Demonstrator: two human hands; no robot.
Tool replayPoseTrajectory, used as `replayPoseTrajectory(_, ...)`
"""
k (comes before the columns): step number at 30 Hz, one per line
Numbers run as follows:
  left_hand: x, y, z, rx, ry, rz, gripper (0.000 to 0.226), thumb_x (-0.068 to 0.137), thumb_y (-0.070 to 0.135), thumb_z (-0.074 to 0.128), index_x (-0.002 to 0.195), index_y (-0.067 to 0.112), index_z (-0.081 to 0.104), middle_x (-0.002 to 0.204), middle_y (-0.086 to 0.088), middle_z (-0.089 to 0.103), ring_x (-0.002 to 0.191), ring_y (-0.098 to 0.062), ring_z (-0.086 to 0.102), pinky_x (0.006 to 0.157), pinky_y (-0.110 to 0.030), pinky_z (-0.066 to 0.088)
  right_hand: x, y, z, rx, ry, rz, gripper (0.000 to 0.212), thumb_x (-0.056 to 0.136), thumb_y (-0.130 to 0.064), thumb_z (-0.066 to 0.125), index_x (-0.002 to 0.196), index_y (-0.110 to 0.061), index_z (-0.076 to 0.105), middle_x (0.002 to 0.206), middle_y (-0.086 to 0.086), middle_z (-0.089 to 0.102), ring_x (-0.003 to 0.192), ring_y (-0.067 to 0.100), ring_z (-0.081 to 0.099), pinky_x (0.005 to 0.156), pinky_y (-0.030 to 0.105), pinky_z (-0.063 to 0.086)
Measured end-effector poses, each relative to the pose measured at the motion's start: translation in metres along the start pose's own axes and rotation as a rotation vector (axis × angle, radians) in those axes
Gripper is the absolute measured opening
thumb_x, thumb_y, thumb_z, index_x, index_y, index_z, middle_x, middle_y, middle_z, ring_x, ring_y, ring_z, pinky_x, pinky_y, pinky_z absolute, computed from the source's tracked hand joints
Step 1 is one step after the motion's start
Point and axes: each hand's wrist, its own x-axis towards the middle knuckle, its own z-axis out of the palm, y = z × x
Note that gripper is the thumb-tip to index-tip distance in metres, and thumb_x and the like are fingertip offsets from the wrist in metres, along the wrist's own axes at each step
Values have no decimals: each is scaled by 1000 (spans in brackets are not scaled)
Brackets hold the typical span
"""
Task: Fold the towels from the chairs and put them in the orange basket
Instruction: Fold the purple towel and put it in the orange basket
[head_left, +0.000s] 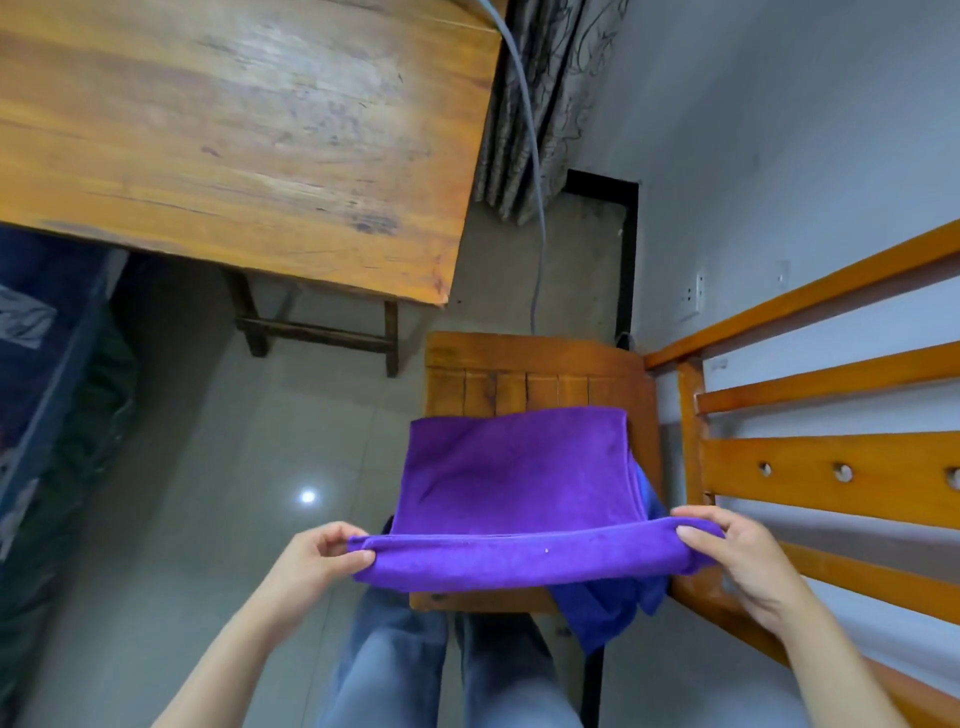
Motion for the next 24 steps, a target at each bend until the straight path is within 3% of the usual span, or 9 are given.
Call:
replayPoseTrajectory(5, 20, -15, 2, -80, 23, -96, 21, 59, 11, 65, 79, 3, 61, 65, -3, 65, 54, -6, 58, 55, -15, 46, 15, 13, 5, -32, -61, 94, 22, 84, -8, 64, 100, -22, 62, 109, 11, 64, 99, 23, 61, 64, 22, 57)
replayPoseTrajectory(9, 38, -11, 6, -131, 53, -69, 11, 78, -6, 62, 77, 4, 58, 61, 0, 63, 50, -5, 56, 50, -14, 45, 24, 10, 8, -8, -48, 94, 23, 84, -8, 64, 102, -22, 61, 111, 9, 62, 101, 23, 60, 62, 20, 57)
replayPoseTrajectory(12, 49, -2, 12, -203, 67, -46, 14, 66, 7, 63, 79, 6, 58, 62, 0, 66, 50, -6, 58, 48, -15, 46, 36, 1, 13, -8, 34, 70, 29, 86, -7, 62, 112, -19, 59, 113, 8, 59, 103, 25, 58, 63, 24, 54)
replayPoseTrajectory(14, 58, 3, 18, -229, 75, -33, 16, 67, 8, 63, 82, 6, 59, 67, -2, 67, 53, -8, 60, 50, -18, 47, 48, -9, 17, -9, 132, 26, 32, 86, -4, 60, 116, -16, 58, 115, 10, 58, 103, 26, 57, 71, 30, 53)
replayPoseTrajectory(18, 85, 11, 31, -239, 121, -29, 14, 88, -3, 53, 85, 9, 60, 78, -7, 67, 63, -14, 61, 62, -27, 46, 77, -25, 26, -74, 223, -21, 37, 87, -6, 60, 124, -11, 56, 119, 9, 56, 109, 27, 54, 88, 38, 49)
replayPoseTrajectory(24, 127, 22, 33, -382, 214, -71, 9, 90, 1, 52, 89, 6, 59, 81, -10, 67, 70, -19, 61, 71, -30, 47, 124, -35, 40, -125, 233, -10, 37, 87, -8, 61, 123, -10, 55, 110, 5, 54, 99, 22, 54, 75, 31, 47)
